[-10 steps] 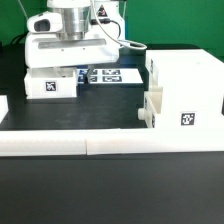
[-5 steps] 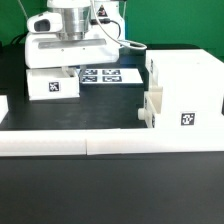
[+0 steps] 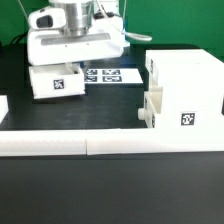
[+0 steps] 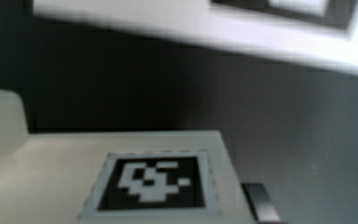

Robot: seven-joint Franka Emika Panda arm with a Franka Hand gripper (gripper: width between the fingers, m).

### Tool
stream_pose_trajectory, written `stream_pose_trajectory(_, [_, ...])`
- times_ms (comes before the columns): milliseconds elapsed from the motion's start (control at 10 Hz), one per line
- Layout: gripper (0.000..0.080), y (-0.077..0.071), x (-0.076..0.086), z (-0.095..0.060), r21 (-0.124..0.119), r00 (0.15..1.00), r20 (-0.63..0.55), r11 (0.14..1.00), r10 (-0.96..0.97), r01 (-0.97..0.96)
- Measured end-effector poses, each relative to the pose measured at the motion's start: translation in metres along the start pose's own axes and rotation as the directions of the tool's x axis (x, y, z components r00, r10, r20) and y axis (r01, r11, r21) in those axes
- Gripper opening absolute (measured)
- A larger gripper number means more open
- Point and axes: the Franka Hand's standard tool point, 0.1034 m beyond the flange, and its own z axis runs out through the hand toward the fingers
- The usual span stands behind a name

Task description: Assemble drawer

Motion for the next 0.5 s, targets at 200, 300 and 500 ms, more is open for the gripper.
stream_pose_trajectory(200, [0.0042, -0.008, 0.024, -0.015, 0.004, 1.000, -0.007, 1.000, -0.026, 0.026])
stream_pose_trajectory(300, [0.0042, -0.010, 0.034, -0.019, 0.001, 0.999, -0.017, 0.999, -0.038, 0.038])
stream_pose_trajectory(500, [0.0042, -0.018, 0.051, -0.026, 0.001, 0.998, -0.030, 0.998, -0.062, 0.062])
